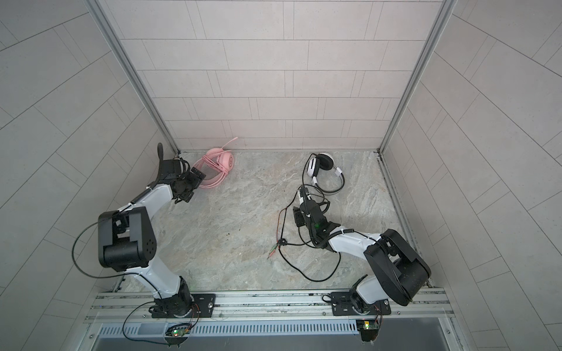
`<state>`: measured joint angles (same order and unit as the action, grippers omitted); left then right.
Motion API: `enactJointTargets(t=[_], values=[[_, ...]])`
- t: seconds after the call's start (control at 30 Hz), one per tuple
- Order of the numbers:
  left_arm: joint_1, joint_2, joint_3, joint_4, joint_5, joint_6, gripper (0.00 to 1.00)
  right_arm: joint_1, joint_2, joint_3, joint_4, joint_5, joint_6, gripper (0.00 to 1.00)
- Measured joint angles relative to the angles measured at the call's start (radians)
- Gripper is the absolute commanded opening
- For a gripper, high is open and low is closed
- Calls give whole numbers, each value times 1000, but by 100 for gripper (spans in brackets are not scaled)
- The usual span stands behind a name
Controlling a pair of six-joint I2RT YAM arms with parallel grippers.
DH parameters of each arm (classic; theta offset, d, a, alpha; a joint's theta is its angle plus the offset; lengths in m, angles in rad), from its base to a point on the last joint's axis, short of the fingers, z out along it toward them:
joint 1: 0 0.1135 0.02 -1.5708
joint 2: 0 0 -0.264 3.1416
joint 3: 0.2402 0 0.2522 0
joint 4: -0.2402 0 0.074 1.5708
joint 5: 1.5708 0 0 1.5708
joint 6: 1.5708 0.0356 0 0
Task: Wrap the headphones
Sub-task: 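Set the wrapped headset on the table with the left gripper while the right arm withdraws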
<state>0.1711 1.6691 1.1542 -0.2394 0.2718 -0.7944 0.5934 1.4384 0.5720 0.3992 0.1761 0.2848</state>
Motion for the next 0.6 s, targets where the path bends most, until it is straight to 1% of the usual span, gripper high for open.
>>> enactJointTargets(t=[0.1,0.2,0.3,0.4,0.53,0.6], values=[[-16,-77,2,-68,-8,74,100,-17,3,1,0,4,6,57],[-54,-152,6,-145,-23,162,100,-73,4,10,-11,-13,35,57],[-81,-204,24,-228,-31,255,100,-169,3,24,-26,-51,88,57],[-85,-241,32,-288,-49,335,100,-272,-3,49,-67,-83,149,57],[-77,-291,29,-342,-71,415,100,-397,-11,100,-120,-109,232,57],[-77,-331,10,-343,-69,442,100,-465,10,148,-159,-140,283,57]])
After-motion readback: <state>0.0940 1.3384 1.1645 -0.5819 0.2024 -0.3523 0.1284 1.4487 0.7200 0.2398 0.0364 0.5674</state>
